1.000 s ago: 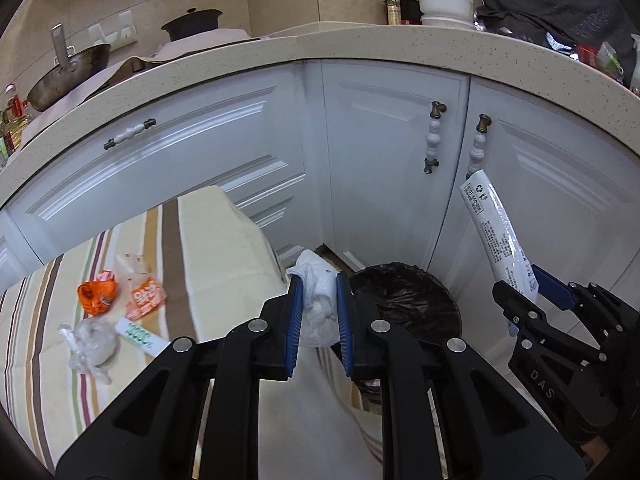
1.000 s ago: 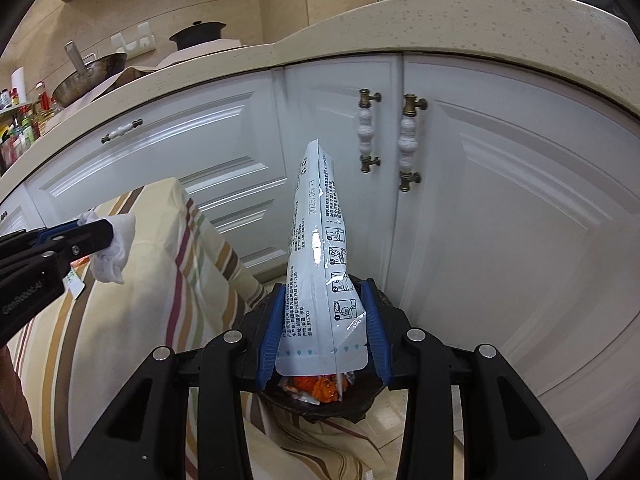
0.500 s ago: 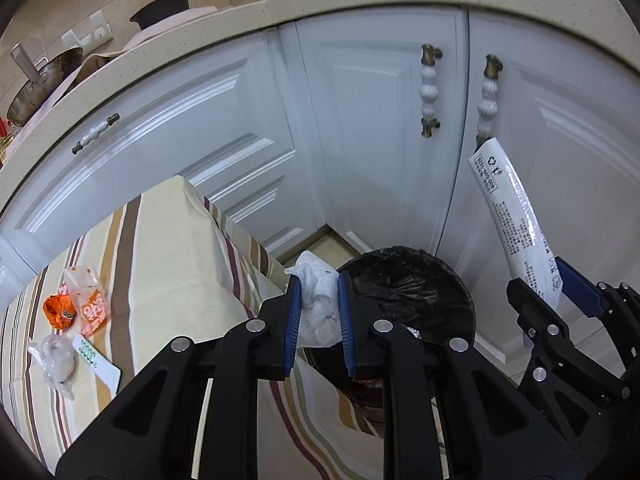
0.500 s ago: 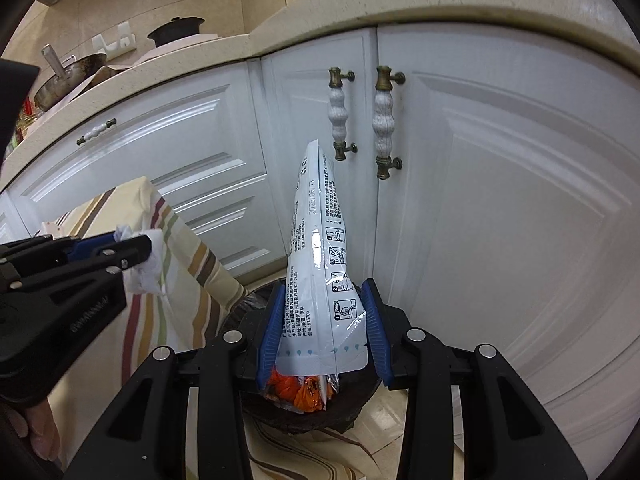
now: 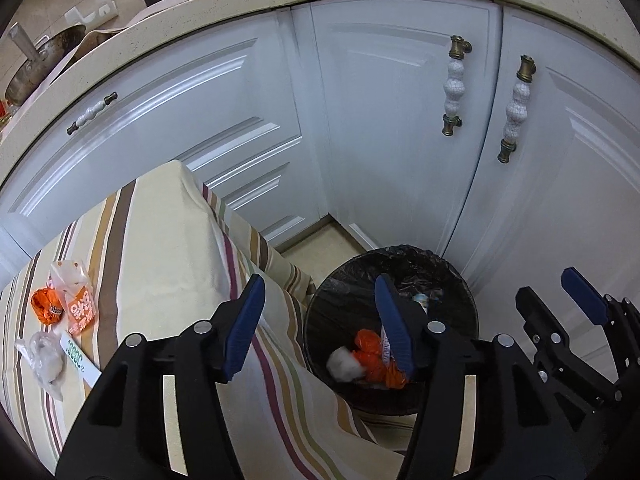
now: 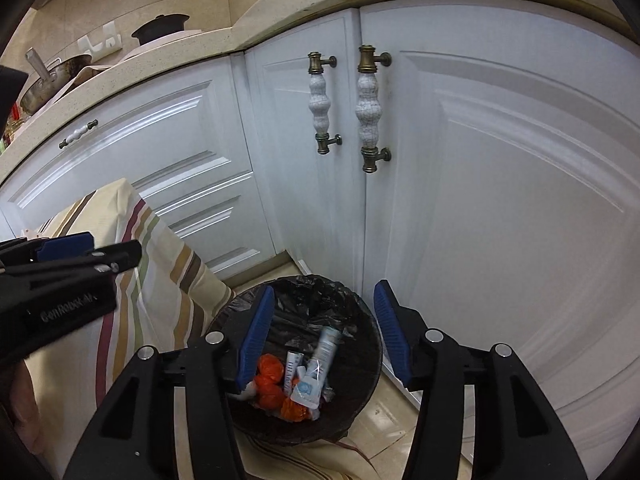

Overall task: Collect trash
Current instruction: 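Carry both items over the trash bin and open both tools, then move both open tools back over the table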

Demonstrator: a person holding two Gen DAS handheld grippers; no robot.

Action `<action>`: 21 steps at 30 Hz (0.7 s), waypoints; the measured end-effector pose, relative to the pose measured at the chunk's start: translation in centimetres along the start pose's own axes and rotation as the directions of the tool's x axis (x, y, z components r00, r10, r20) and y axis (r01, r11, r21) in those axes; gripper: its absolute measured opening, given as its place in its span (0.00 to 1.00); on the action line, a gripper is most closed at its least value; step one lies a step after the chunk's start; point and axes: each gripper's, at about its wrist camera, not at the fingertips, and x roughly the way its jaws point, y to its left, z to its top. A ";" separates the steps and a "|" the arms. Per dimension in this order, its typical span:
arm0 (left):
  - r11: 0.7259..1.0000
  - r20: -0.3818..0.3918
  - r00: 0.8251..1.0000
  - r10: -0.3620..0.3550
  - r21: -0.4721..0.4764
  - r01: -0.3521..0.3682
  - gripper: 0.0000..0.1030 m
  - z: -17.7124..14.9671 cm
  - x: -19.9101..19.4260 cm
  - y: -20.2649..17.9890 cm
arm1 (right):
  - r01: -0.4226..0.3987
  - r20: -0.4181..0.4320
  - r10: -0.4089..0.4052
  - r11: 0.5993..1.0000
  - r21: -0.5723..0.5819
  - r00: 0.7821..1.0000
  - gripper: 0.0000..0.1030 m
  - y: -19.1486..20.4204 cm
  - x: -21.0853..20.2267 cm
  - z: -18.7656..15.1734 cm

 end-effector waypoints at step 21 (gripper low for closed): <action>0.975 0.065 0.988 0.141 -0.181 -0.127 0.62 -4.5 -9.1 14.6 | -0.180 0.047 0.188 0.975 -0.131 0.981 0.54 10.9 -5.6 2.3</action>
